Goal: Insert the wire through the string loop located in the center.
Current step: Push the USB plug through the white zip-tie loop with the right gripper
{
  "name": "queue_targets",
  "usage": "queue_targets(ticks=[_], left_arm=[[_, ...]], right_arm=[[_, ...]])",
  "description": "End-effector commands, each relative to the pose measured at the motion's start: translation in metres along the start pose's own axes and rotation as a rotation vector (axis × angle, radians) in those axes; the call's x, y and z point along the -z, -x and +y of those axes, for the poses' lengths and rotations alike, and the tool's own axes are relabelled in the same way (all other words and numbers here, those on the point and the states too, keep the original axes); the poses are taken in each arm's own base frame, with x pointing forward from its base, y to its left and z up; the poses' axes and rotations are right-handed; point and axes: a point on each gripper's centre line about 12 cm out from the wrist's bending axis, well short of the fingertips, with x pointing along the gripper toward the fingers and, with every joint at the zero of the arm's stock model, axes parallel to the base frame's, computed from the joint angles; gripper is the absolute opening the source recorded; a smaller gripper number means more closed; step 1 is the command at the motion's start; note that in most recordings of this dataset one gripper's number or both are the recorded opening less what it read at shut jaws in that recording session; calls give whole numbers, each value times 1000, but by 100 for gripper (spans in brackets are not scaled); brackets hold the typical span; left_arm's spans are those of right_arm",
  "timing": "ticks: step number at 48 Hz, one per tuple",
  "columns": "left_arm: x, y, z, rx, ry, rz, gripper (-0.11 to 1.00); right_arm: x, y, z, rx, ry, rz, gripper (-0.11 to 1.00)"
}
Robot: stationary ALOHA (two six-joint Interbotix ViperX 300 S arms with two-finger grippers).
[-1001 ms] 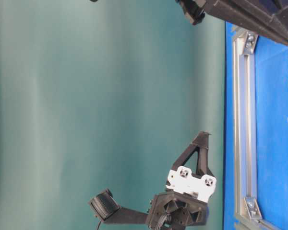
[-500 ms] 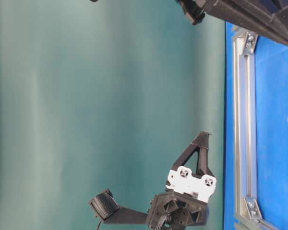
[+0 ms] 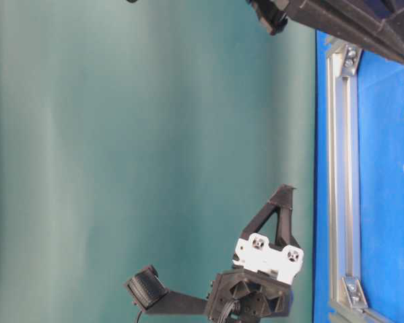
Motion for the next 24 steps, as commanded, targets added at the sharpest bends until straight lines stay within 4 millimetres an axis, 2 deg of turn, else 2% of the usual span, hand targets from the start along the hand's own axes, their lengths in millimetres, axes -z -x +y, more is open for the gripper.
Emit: queue_targets(ticks=[1, 13, 24], left_arm=[[-15, 2, -1, 3, -2, -46, 0], [-15, 2, -1, 3, -2, -44, 0], [-15, 2, 0, 2, -1, -46, 0]], right_arm=[[-10, 2, 0, -1, 1, -38, -3], [-11, 0, 0, -1, 1, -38, -3], [-15, -13, 0, -1, 1, -37, -3]])
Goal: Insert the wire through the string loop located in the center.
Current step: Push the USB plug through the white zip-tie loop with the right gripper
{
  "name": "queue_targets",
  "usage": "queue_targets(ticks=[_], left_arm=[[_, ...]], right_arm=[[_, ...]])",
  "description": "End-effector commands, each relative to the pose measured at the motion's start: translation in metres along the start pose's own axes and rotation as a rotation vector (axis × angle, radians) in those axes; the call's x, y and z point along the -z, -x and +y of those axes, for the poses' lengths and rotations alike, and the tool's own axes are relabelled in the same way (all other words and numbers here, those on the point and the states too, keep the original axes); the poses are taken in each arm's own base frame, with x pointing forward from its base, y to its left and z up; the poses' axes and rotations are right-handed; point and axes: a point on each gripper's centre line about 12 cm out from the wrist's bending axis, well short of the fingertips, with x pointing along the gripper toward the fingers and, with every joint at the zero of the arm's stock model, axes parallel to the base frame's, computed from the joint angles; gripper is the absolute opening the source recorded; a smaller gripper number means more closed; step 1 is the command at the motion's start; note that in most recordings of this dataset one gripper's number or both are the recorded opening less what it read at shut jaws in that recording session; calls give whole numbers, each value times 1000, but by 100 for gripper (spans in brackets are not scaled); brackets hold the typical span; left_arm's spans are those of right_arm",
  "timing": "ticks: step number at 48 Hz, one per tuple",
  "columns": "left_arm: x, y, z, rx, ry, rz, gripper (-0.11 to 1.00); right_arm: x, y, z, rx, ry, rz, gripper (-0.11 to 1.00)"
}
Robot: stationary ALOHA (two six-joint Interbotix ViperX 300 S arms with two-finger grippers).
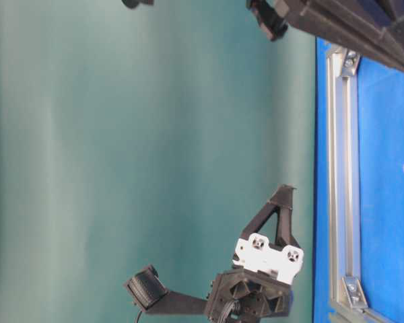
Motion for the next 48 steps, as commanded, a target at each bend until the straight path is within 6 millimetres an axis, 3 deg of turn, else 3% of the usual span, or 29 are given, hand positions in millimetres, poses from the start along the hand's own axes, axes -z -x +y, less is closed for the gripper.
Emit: queue_targets(ticks=[1, 23, 48], left_arm=[[-15, 2, 1, 0, -1, -45, 0], [-15, 2, 1, 0, -1, -45, 0], [-16, 2, 0, 3, -2, -46, 0]], right_arm=[[-13, -6, 1, -1, 0, -38, -3], [-30, -36, 1, -3, 2, -61, -3], [-33, -43, 2, -3, 2, -64, -3]])
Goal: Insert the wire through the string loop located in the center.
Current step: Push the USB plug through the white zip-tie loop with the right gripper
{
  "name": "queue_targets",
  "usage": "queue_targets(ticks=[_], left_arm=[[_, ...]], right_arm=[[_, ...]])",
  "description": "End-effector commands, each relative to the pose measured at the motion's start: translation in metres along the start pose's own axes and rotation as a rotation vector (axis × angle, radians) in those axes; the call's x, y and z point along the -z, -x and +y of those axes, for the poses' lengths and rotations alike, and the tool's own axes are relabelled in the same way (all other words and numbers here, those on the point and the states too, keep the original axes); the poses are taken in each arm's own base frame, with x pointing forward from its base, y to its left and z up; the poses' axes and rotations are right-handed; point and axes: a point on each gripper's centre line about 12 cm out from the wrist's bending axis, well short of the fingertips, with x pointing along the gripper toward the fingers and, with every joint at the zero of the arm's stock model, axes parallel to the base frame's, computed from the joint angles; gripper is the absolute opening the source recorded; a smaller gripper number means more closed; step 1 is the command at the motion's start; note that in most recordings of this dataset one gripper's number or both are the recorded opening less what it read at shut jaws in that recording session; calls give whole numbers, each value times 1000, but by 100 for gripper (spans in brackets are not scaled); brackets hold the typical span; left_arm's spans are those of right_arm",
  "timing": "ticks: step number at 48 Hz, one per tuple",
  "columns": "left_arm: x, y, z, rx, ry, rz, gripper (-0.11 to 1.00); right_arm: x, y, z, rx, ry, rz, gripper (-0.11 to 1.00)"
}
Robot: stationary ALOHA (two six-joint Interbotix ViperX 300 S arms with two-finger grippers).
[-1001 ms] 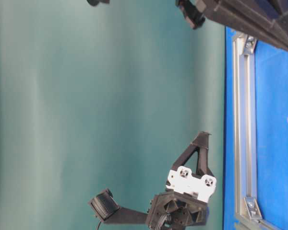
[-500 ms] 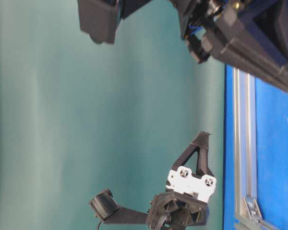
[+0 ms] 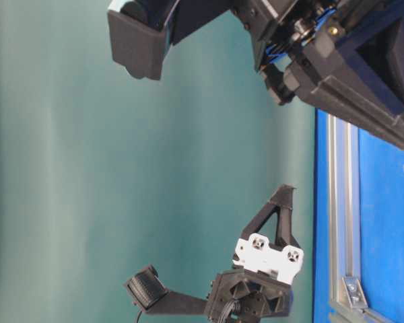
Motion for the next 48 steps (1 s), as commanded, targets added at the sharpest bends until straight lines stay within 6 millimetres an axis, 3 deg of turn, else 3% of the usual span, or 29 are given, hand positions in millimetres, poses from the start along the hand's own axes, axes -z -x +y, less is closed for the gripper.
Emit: queue_targets(ticks=[1, 28, 39, 48], left_arm=[[-16, 2, 0, 2, -1, -46, 0], [-17, 1, -4, 11, 11, -50, 0], [-14, 5, -27, 70, 9, -42, 0], [-9, 14, -60, 160, 19, -29, 0]], right_arm=[[-13, 0, 1, -2, 0, -43, -3], [-12, 0, 1, -2, 0, -40, -3], [-12, 0, 1, -2, 0, -40, -3], [-11, 0, 1, -2, 2, -38, -3]])
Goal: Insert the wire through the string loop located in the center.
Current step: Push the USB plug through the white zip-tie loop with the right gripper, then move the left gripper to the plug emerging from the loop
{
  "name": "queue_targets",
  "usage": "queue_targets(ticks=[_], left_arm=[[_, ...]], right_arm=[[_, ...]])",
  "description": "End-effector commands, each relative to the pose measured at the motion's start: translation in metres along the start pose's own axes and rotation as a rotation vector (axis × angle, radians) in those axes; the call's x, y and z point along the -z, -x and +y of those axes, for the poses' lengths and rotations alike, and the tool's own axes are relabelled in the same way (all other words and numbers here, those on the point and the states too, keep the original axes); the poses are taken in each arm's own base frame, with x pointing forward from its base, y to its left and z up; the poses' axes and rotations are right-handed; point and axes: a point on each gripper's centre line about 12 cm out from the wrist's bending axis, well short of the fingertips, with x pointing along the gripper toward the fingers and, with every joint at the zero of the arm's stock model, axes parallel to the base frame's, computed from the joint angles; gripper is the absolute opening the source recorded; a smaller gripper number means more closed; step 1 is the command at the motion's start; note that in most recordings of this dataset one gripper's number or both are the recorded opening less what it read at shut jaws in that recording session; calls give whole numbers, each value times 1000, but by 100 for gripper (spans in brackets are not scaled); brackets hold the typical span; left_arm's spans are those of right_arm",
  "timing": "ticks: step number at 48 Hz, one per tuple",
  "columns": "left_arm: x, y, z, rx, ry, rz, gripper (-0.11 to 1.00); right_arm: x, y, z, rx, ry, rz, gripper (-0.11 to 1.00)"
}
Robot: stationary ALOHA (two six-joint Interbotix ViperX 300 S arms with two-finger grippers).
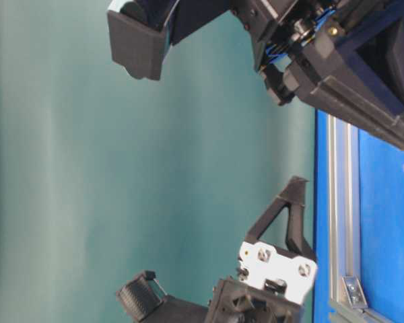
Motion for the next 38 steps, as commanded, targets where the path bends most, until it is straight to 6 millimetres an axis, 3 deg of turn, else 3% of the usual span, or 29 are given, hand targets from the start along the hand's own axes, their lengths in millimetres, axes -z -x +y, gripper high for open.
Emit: queue_targets(ticks=[1, 20, 31, 38], left_arm=[[-10, 5, -18, 49, 1, -32, 0], [-2, 26, -90, 247, 1, -10, 0], [0, 34, -115, 315, -9, -8, 0], [1, 35, -119, 325, -8, -5, 0]], right_arm=[[-10, 1, 0, -2, 0, -35, -3], [-10, 0, 1, -4, 4, -37, -3], [-10, 1, 1, -2, 3, -35, -3], [-10, 1, 1, -2, 3, -35, -3]])
